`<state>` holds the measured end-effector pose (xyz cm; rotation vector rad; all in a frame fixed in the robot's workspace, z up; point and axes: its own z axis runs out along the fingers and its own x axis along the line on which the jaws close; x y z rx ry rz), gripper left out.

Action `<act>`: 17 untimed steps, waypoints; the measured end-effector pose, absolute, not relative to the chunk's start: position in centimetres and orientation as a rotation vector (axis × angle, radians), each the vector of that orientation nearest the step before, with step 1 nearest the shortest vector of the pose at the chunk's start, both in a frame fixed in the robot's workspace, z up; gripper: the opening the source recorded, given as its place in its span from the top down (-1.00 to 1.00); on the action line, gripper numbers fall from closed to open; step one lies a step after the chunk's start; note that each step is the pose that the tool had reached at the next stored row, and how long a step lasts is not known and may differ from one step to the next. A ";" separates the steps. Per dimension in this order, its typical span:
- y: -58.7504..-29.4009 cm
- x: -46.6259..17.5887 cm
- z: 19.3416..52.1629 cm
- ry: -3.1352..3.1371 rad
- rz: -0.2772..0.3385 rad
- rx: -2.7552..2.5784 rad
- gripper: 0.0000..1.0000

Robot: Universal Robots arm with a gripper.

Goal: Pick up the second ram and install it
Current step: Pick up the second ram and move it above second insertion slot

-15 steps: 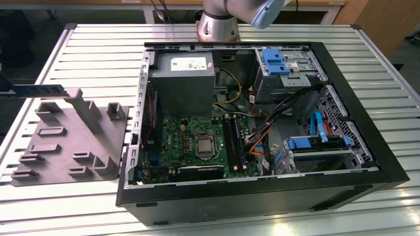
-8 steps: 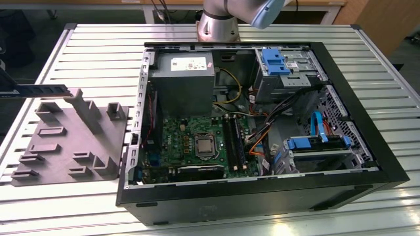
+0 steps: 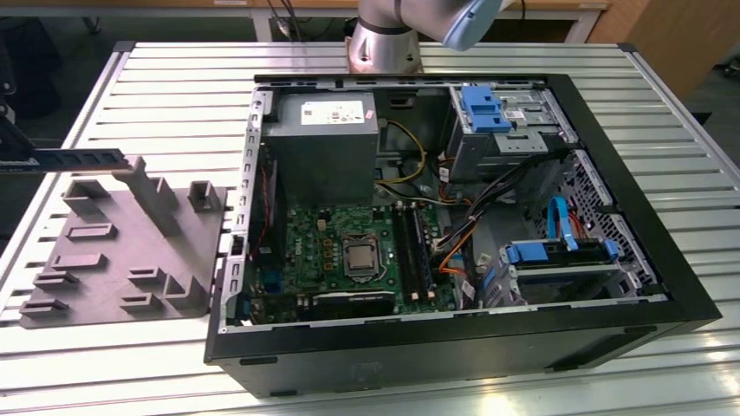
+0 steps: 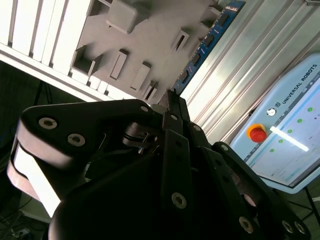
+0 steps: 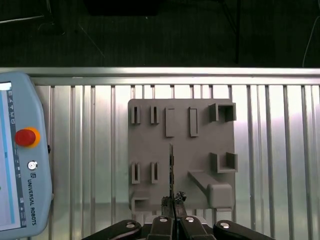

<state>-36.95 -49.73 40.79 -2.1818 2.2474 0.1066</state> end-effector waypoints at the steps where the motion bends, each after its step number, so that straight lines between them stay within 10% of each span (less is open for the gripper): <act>1: -49.7 -36.9 40.8 2.247 0.107 -2.182 0.76; 17: -49.7 -35.7 40.8 2.248 0.107 -2.182 0.76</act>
